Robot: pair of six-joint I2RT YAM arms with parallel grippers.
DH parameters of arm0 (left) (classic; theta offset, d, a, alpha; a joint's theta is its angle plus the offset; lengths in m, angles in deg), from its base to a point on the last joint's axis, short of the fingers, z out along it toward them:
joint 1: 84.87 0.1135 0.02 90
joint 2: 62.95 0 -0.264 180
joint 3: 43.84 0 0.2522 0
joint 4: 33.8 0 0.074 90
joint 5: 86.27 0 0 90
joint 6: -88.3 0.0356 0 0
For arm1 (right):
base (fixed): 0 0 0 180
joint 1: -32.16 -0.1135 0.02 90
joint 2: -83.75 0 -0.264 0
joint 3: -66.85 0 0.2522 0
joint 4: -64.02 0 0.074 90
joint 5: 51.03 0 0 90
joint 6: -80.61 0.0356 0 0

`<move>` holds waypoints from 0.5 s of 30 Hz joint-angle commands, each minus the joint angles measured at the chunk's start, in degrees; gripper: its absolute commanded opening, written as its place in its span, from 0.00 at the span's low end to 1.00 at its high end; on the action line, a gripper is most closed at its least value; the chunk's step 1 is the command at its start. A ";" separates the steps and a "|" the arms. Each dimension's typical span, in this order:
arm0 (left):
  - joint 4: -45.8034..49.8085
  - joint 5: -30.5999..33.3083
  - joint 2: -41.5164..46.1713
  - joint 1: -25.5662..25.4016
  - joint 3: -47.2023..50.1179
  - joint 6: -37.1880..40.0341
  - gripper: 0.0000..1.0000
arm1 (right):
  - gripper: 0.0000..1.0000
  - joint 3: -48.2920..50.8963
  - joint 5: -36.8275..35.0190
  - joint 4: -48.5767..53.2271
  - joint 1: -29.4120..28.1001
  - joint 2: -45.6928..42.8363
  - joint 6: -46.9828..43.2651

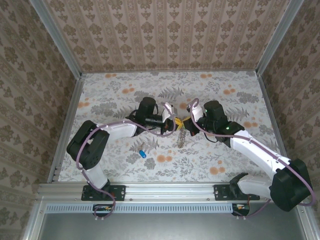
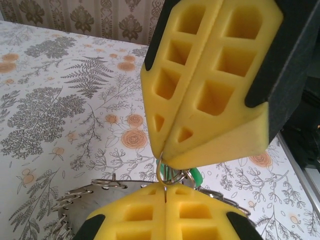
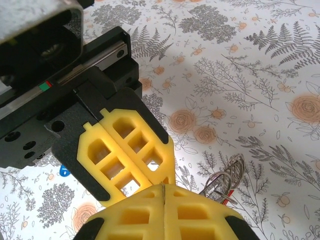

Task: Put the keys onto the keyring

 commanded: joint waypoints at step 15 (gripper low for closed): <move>-13.02 2.05 0.55 -0.59 4.70 -4.76 0.00 | 0.00 2.54 -5.61 -1.55 1.80 -1.63 2.11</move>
